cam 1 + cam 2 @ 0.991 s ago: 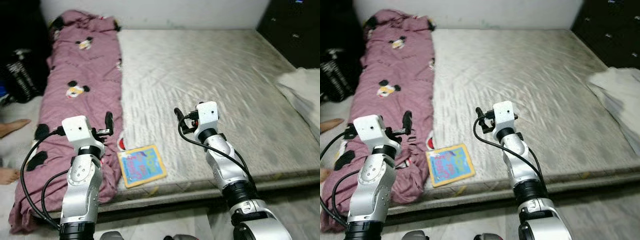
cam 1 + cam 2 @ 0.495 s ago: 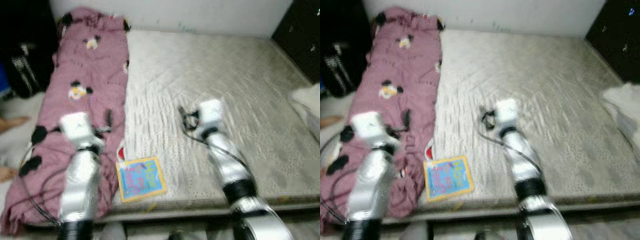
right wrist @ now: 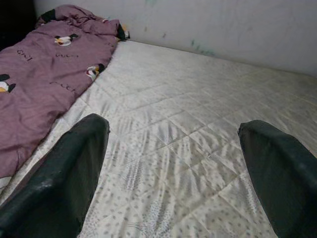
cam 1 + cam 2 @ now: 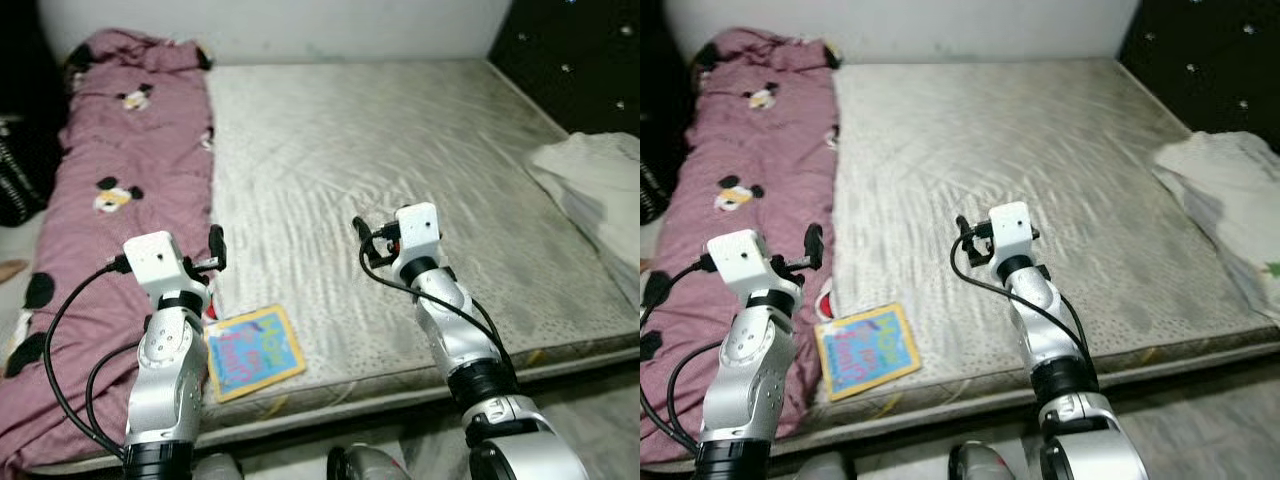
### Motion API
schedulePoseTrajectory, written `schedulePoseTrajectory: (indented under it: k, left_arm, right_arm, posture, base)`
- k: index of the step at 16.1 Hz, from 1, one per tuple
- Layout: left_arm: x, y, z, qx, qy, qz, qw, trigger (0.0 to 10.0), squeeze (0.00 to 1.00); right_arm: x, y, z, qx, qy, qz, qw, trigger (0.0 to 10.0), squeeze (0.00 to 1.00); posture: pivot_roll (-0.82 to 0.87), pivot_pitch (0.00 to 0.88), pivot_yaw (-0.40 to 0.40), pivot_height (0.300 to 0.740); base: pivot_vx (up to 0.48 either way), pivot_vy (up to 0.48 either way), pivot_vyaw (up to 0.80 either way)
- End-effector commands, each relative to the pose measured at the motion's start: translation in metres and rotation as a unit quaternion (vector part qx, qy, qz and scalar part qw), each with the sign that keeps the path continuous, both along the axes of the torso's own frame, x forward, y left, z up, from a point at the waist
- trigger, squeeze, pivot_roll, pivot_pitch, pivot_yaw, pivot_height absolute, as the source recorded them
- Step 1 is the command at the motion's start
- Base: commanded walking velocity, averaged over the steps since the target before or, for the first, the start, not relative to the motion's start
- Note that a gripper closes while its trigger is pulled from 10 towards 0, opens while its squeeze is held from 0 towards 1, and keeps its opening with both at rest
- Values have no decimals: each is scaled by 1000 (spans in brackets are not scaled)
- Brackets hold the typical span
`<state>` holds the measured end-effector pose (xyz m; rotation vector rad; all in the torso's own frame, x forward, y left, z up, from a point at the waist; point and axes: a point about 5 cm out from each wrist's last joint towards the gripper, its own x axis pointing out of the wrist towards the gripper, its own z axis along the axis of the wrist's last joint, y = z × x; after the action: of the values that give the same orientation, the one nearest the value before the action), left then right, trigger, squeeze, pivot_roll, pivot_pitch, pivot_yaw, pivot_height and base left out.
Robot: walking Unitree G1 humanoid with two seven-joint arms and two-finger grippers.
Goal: Clean up the room
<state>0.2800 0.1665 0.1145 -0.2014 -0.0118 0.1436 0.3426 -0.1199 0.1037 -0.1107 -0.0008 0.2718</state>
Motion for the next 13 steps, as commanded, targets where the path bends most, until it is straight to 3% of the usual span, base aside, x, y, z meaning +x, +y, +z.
schedulePoseTrajectory:
  k: [1,10,13]
  left_arm:
    - [-2,0,-3,2,9,-4,1000,10000,0]
    - [-3,0,-2,1,3,-3,1000,10000,0]
    - [-5,2,-1,10,1,7,1000,10000,0]
  right_arm:
    - [0,0,0,-1,3,1,1000,10000,0]
    - [-1,3,0,-1,1,9,1000,10000,0]
    - [-1,5,1,-1,-1,13,1000,10000,0]
  posture:
    - [75,112,-47,740]
    - [78,107,-48,740]
    - [78,107,-48,740]
  base:
    - [0,480,0]
    - [0,480,0]
    - [0,0,0]
